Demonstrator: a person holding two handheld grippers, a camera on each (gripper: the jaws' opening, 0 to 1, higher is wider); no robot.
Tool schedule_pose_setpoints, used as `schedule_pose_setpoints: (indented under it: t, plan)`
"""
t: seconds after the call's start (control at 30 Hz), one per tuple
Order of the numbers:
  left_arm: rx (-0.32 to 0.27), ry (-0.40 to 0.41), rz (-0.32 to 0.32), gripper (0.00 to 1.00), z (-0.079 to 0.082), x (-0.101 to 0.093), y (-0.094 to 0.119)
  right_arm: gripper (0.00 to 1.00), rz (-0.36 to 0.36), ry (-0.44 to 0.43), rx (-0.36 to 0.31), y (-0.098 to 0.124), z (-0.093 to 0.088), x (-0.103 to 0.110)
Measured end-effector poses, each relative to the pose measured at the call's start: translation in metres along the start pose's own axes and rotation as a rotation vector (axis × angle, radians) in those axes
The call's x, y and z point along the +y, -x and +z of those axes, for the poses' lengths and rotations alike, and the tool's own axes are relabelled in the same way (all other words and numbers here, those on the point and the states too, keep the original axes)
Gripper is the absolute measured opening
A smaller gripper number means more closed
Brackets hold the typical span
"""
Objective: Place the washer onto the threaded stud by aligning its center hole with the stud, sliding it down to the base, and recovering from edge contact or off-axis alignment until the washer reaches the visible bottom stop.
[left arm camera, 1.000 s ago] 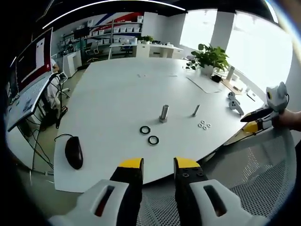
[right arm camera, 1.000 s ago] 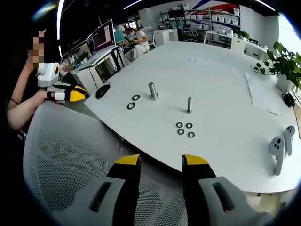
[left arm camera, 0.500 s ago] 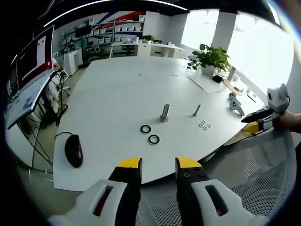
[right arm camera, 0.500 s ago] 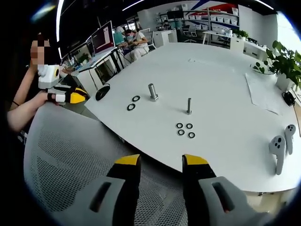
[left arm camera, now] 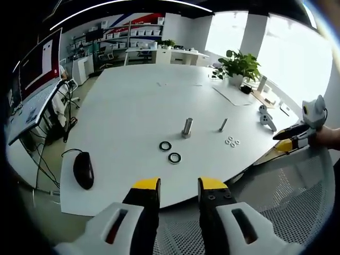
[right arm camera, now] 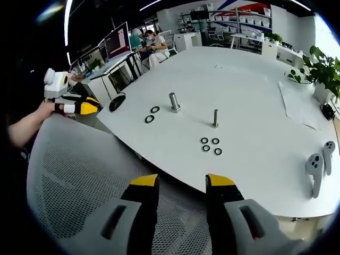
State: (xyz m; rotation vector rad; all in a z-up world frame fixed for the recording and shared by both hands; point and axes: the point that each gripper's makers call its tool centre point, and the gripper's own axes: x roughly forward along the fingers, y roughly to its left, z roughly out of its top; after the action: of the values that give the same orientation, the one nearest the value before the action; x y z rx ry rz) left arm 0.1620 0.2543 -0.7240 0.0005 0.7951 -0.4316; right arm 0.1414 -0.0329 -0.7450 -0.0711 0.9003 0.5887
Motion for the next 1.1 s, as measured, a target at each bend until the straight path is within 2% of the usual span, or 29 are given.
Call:
schedule_pose_setpoints:
  t: [0.63, 0.83, 0.9, 0.93, 0.97, 1.03, 1.1]
  plan:
    - [0.013, -0.002, 0.004, 0.27, -0.002, 0.001, -0.001, 0.37, 0.005, -0.015, -0.018, 0.000, 0.002, 0.000]
    - [0.012, 0.001, 0.010, 0.27, -0.002, 0.002, -0.001, 0.37, 0.008, -0.004, -0.004, -0.001, -0.001, 0.001]
    - [-0.064, -0.009, 0.044, 0.27, 0.012, 0.007, 0.003, 0.37, 0.008, 0.000, -0.002, -0.001, 0.000, 0.001]
    - [-0.070, 0.008, 0.036, 0.28, 0.012, 0.006, 0.005, 0.37, 0.006, 0.000, 0.002, -0.001, -0.001, 0.001]
    - [-0.066, 0.011, 0.034, 0.29, 0.012, 0.006, 0.005, 0.37, 0.005, -0.001, 0.005, -0.001, -0.002, 0.000]
    - [-0.020, 0.009, 0.023, 0.29, 0.004, 0.004, 0.001, 0.37, 0.006, -0.003, 0.005, -0.001, -0.002, 0.000]
    - [-0.031, -0.020, 0.031, 0.29, 0.006, 0.004, 0.001, 0.37, -0.002, 0.005, 0.012, -0.001, -0.003, -0.001]
